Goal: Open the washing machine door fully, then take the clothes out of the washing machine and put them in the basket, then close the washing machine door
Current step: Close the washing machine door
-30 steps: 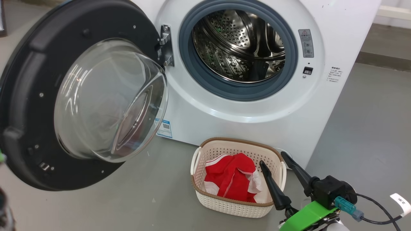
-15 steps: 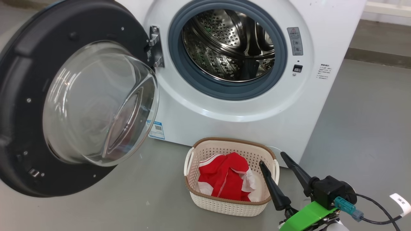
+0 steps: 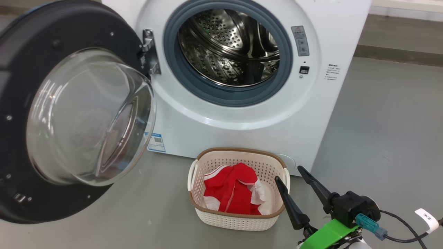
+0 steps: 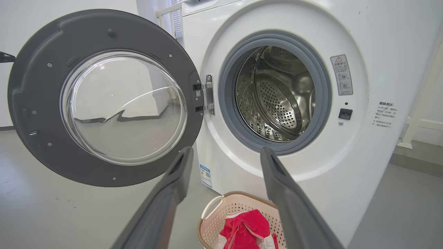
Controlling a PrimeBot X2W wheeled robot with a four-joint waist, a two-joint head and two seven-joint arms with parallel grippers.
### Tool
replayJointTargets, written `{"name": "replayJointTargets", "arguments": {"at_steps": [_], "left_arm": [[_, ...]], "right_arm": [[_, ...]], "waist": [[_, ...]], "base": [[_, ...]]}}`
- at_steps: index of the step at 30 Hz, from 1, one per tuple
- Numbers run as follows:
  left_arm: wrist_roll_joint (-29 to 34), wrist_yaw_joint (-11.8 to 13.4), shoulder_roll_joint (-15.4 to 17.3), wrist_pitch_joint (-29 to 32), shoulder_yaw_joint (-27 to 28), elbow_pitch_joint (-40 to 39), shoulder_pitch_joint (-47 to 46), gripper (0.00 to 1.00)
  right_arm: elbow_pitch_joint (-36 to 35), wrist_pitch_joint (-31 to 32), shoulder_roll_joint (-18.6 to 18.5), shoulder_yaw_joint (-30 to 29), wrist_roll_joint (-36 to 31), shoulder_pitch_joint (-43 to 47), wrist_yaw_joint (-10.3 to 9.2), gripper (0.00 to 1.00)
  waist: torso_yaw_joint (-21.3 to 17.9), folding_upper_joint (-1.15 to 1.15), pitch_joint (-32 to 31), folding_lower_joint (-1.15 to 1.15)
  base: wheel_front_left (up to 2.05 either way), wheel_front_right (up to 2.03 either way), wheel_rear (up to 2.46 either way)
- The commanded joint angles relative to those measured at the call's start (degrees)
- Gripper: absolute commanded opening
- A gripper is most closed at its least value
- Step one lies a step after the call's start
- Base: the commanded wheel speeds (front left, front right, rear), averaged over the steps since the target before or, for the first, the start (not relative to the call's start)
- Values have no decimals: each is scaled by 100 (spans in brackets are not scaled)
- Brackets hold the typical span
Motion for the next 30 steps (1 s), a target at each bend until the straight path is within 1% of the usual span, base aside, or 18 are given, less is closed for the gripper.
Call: {"name": "replayJointTargets", "arguments": {"at_steps": [1,6,9,14,17,23,30], "left_arm": [[-46,-174,384,111,61,-32,-184,0],[-113,-419,413,476,-21,198,-184,0],[-148,-510,417,661,-54,289,-163,0],[-205,-636,335,999,-134,378,-107,0],[-249,-679,290,1056,-125,390,-93,0],[-442,-809,98,1246,-53,371,-72,0],[-755,-897,-73,1482,138,227,-70,0]], "right_arm": [[-126,10,8,83,-45,-222,35,100],[-174,22,8,58,-71,-210,35,100],[-202,24,8,48,-74,-199,35,100],[-239,18,8,28,-67,-170,35,100],[-246,16,8,34,-63,-165,35,100],[-231,6,8,49,-36,-175,35,100],[-221,-21,8,14,-17,-150,35,100]], "waist": [[-76,0,7,0],[-151,0,6,0],[-161,0,4,0],[-127,0,12,0],[-107,0,21,0],[-54,0,38,0],[9,0,55,0]], "base": [[0,0,0],[0,0,0],[0,0,0],[0,0,0],[0,0,0],[0,0,0],[0,0,0]]}}
